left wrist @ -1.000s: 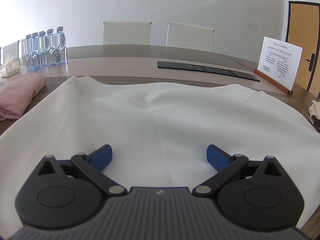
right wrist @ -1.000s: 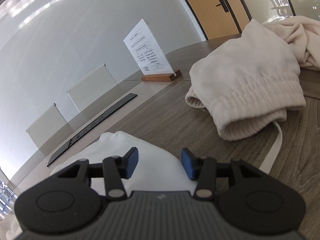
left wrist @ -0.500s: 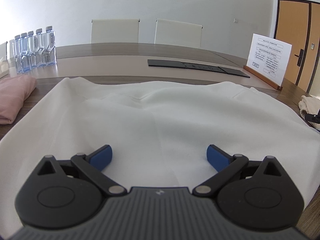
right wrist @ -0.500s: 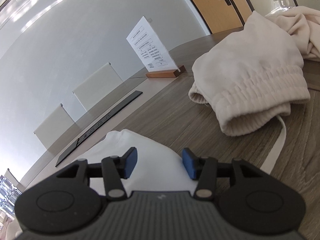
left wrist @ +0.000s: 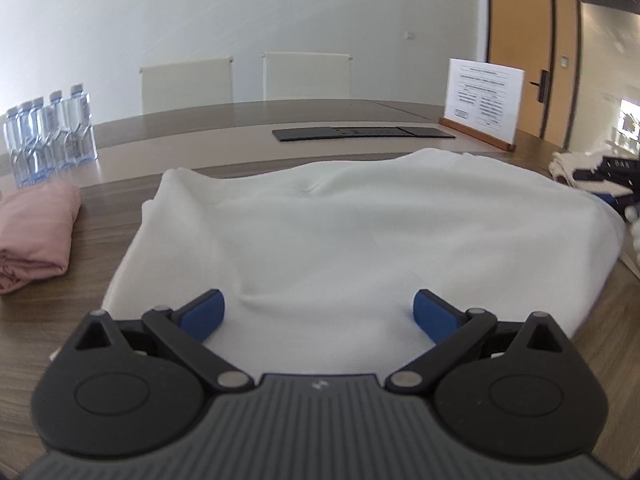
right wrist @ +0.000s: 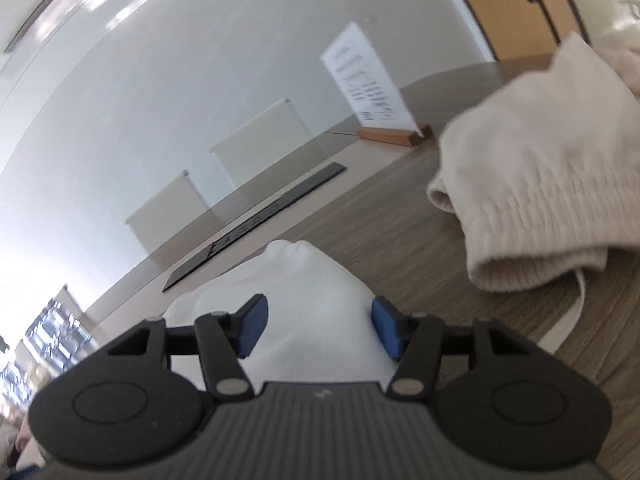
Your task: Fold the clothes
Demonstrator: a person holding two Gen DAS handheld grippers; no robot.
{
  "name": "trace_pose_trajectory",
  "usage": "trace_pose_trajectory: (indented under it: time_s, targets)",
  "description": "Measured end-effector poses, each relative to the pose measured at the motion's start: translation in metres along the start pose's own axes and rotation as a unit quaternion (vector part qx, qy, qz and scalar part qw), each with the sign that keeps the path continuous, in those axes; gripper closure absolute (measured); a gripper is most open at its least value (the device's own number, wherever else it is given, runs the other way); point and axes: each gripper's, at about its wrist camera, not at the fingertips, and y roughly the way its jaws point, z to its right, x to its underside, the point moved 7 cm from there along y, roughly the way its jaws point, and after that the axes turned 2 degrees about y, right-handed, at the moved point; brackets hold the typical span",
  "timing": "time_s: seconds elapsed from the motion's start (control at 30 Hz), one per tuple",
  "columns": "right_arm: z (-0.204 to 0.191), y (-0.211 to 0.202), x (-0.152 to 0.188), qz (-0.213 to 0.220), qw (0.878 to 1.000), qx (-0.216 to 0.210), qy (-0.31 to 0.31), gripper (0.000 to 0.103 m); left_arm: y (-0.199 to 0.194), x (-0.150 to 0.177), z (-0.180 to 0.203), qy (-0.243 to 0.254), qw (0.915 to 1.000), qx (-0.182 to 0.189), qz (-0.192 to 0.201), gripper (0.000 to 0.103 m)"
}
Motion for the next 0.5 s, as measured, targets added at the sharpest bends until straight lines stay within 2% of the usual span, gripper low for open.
trace_pose_trajectory:
  time_s: [0.07, 0.13, 0.17, 0.2, 0.27, 0.37, 0.47, 0.5]
  targets:
    - [-0.02, -0.015, -0.005, -0.018, 0.995, -0.037, -0.089, 0.035, -0.013, 0.006, -0.001, 0.058, 0.9982, 0.012, -0.009, 0.001]
    - [-0.04, -0.03, -0.004, -0.048, 0.976, -0.076, -0.199, 0.028, -0.025, 0.015, 0.0, 0.138, 0.9903, 0.011, -0.018, 0.001]
    - [-0.048, -0.038, 0.001, -0.054, 0.959, -0.083, -0.266, 0.026, -0.03, 0.022, 0.001, 0.185, 0.9823, 0.008, -0.027, 0.001]
    - [-0.054, -0.046, 0.008, -0.055, 0.936, -0.085, -0.337, 0.025, -0.033, 0.027, 0.001, 0.22, 0.9748, 0.007, -0.034, 0.001]
    - [-0.064, -0.061, 0.022, -0.058, 0.88, -0.083, -0.464, 0.024, -0.041, 0.036, 0.004, 0.28, 0.9589, 0.005, -0.043, 0.002]
    - [-0.059, -0.071, 0.042, -0.096, 0.814, -0.075, -0.568, 0.025, -0.047, 0.043, 0.012, 0.34, 0.9391, 0.01, -0.046, 0.002]
    - [-0.053, -0.076, 0.051, -0.125, 0.773, -0.073, -0.618, 0.026, -0.044, 0.052, 0.019, 0.404, 0.9132, 0.004, -0.054, 0.001]
    - [-0.052, -0.077, 0.054, -0.131, 0.76, -0.071, -0.632, 0.026, -0.041, 0.051, 0.019, 0.413, 0.9091, -0.007, -0.052, 0.002]
